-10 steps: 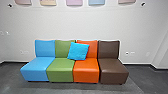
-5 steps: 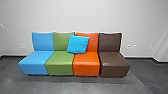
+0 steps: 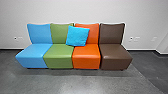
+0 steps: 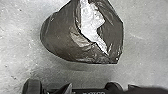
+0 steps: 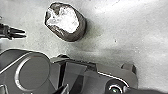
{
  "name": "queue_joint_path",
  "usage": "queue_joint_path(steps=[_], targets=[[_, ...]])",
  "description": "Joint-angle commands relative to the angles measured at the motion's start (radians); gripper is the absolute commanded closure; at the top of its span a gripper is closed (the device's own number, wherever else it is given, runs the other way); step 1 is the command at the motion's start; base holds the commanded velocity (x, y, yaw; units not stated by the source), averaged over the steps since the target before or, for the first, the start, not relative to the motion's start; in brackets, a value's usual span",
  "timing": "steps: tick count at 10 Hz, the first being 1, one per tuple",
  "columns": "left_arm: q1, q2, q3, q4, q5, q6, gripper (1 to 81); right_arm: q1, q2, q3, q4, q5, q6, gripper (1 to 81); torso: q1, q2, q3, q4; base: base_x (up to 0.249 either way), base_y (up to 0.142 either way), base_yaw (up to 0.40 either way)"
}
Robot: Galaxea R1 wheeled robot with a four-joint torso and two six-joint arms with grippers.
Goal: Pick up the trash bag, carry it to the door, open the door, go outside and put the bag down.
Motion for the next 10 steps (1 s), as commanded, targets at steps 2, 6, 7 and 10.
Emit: queue_joint_path(steps=[2, 6, 7, 10], targets=[[-0.166, -0.013, 0.008, -0.036, 0.114, -0.002, 1.0, 0.183, -0.111, 0.088, 0.013, -0.146, 0.058, 1.0, 0.079, -0.122, -0.006, 0.0, 0.0, 0.0, 0.0], [-0.2, 0.042, -0.067, -0.034, 0.126, -0.005, 1.0, 0.276, -0.125, 0.136, 0.011, -0.221, 0.095, 1.0, 0.167, -0.264, -0.014, 0.0, 0.0, 0.0, 0.0], [-0.207, 0.059, -0.091, -0.034, 0.133, -0.005, 1.0, 0.294, -0.114, 0.141, 0.011, -0.241, 0.095, 1.0, 0.189, -0.298, -0.014, 0.0, 0.0, 0.0, 0.0], [-0.239, 0.071, -0.114, -0.042, 0.166, -0.005, 1.0, 0.319, -0.109, 0.154, 0.008, -0.248, 0.111, 1.0, 0.257, -0.408, -0.103, 0.0, 0.0, 0.0, 0.0]])
